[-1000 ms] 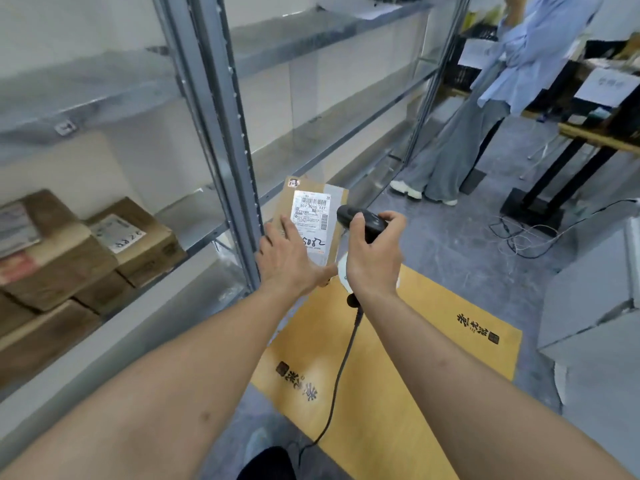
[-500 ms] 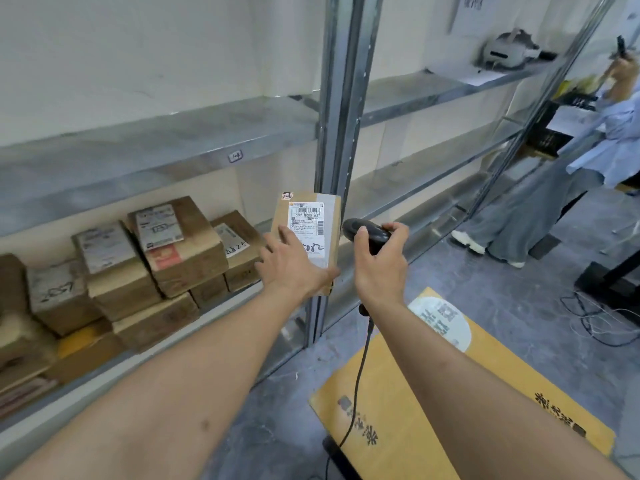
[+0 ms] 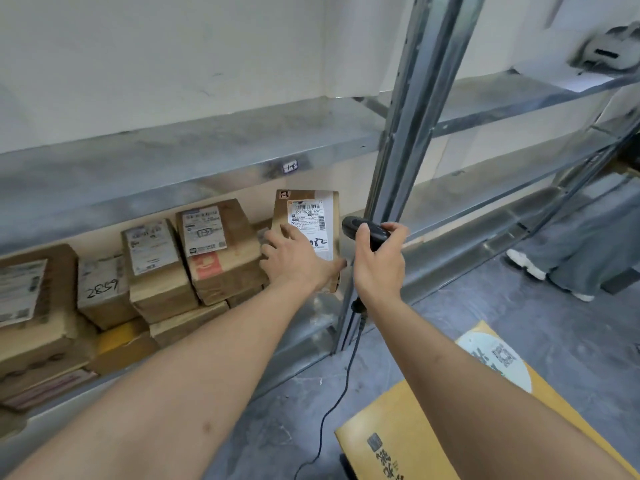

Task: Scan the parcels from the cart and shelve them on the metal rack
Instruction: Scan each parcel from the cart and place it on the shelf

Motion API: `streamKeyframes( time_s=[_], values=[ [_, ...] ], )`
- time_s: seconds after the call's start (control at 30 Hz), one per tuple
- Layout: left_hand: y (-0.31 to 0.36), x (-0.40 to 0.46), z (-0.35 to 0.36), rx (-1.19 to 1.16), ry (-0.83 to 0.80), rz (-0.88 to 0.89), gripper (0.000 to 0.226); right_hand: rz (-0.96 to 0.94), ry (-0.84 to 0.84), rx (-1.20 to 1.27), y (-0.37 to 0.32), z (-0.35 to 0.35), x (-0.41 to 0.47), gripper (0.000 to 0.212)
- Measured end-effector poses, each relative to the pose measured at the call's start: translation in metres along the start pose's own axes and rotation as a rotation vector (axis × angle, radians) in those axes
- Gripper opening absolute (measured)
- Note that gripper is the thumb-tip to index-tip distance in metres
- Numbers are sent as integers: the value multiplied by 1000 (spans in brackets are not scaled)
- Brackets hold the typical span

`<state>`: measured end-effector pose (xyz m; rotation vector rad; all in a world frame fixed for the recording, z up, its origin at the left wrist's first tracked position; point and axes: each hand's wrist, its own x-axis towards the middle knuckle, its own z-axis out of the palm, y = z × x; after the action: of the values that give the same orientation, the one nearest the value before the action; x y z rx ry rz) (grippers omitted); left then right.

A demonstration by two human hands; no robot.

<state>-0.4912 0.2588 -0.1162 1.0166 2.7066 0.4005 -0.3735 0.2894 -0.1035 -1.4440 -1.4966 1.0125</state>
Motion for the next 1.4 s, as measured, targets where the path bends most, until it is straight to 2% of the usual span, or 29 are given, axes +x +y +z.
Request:
streamKeyframes(
  time_s=[0.23,0.6,0.73,1.0,1.07,1.17,1.4],
  values=[
    [20,35,10,28,36,-129,127,-15,-126,-4,10,38,49,35],
    [33,64,5,138,-81,-247,119,-34,-213,27,14,70,94,40],
    [27,69,8,224,-99,-187,112,-24,-242,53,16,76,105,40],
    [13,68,4,469,-20,5,85,-50,-278,53,11,82,103,39],
    [6,68,0,433,-6,91,74,-49,-290,64,9,84,102,36],
    [-11,72,3,345,-26,200,68,-73,-304,73,5,85,100,35],
    [-21,81,0,323,-106,145,67,-197,-292,-59,0,83,86,43]
  ],
)
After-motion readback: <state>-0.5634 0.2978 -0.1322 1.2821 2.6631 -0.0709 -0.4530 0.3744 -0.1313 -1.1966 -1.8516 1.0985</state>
